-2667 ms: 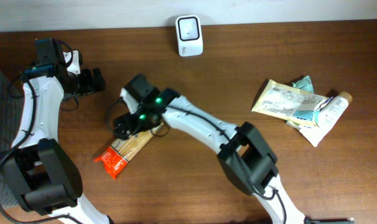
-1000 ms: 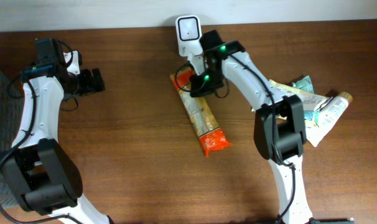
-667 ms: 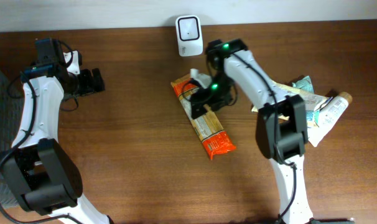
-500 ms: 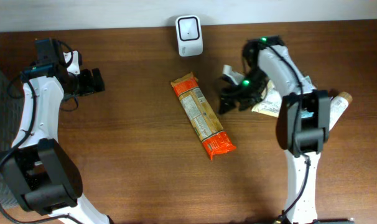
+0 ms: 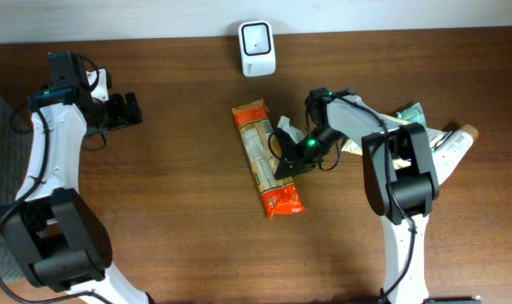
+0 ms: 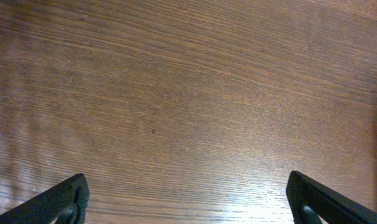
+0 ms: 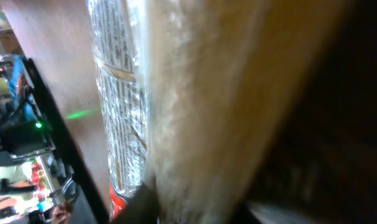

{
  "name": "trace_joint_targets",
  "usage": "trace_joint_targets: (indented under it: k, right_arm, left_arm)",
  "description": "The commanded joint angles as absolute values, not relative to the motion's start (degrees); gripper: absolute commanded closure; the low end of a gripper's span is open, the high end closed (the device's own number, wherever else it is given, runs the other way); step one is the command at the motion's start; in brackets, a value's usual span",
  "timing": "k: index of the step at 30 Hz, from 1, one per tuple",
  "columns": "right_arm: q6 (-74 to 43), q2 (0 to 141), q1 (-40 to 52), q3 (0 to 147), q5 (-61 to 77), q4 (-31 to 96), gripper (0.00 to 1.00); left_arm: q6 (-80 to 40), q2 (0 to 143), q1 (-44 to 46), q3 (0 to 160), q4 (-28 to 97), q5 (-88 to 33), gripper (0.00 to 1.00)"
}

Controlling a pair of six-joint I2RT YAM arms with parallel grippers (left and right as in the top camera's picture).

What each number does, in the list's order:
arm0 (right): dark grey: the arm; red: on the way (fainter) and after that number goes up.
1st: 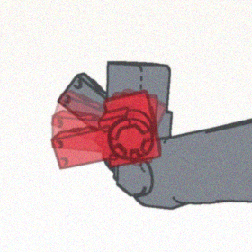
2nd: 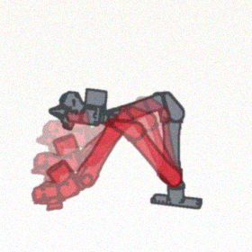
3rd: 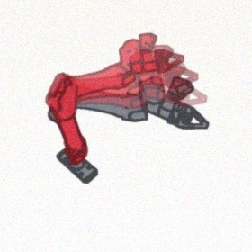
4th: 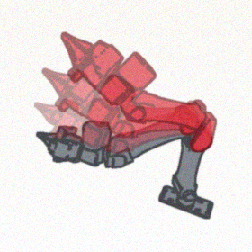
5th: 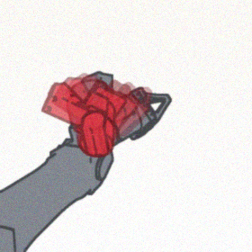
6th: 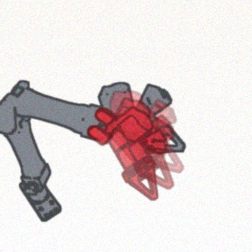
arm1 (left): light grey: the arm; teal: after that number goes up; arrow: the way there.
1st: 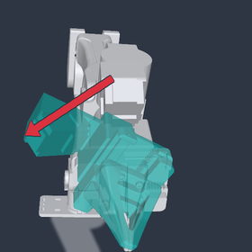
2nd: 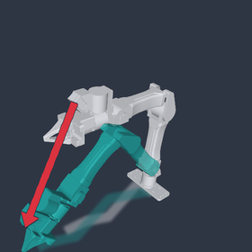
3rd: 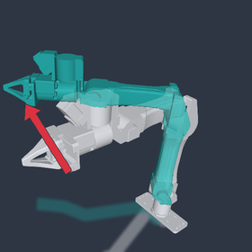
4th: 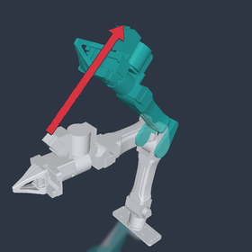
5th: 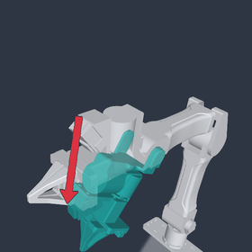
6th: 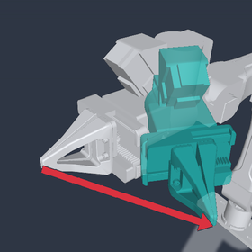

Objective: Scan the item barcode
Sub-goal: 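Lift the pasta bag and hold its barcode over the scanner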

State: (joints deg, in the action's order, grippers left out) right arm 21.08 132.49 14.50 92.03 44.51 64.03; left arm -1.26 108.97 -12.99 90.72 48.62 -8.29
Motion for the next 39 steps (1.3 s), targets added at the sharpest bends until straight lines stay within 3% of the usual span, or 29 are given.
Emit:
trace_joint_targets:
  k: [1, 6, 11, 17, 23, 27, 34, 39]
  right_arm:
    - [17.0, 136.1, 15.3, 89.3, 35.3, 62.6, 0.96]
    - [17.1, 134.5, 13.7, 93.6, 40.6, 65.4, 0.96]
    - [21.8, 119.0, 15.2, 98.2, 43.5, 66.8, 0.96]
    - [22.0, 100.7, 22.2, 98.2, 28.2, 66.1, 0.96]
    - [17.5, 96.8, 30.6, 98.4, 10.9, 64.5, 0.96]
    - [15.5, 96.8, 31.9, 98.8, 7.0, 62.7, 0.96]
    - [8.5, 102.6, 31.9, 98.8, -30.9, 52.9, 0.96]
    - [12.5, 109.4, 31.9, 98.8, -58.1, 30.9, 0.96]
  left_arm:
    - [-0.4, 109.0, -13.3, 91.4, 48.5, -8.0, 0.01]
    - [-0.3, 109.0, -13.3, 91.4, 48.5, -8.0, 0.01]
    - [-0.3, 109.0, -13.3, 91.4, 48.5, -8.0, 0.01]
    - [-0.3, 109.0, -13.3, 91.4, 48.5, -8.0, 0.01]
    - [-0.4, 109.0, -13.3, 91.4, 48.5, -8.0, 0.01]
    - [-0.3, 109.0, -13.3, 91.4, 48.5, -8.1, 0.01]
    - [-0.3, 109.0, -13.3, 91.4, 48.5, -8.0, 0.01]
    - [-0.4, 109.0, -13.3, 91.4, 48.5, -8.0, 0.01]
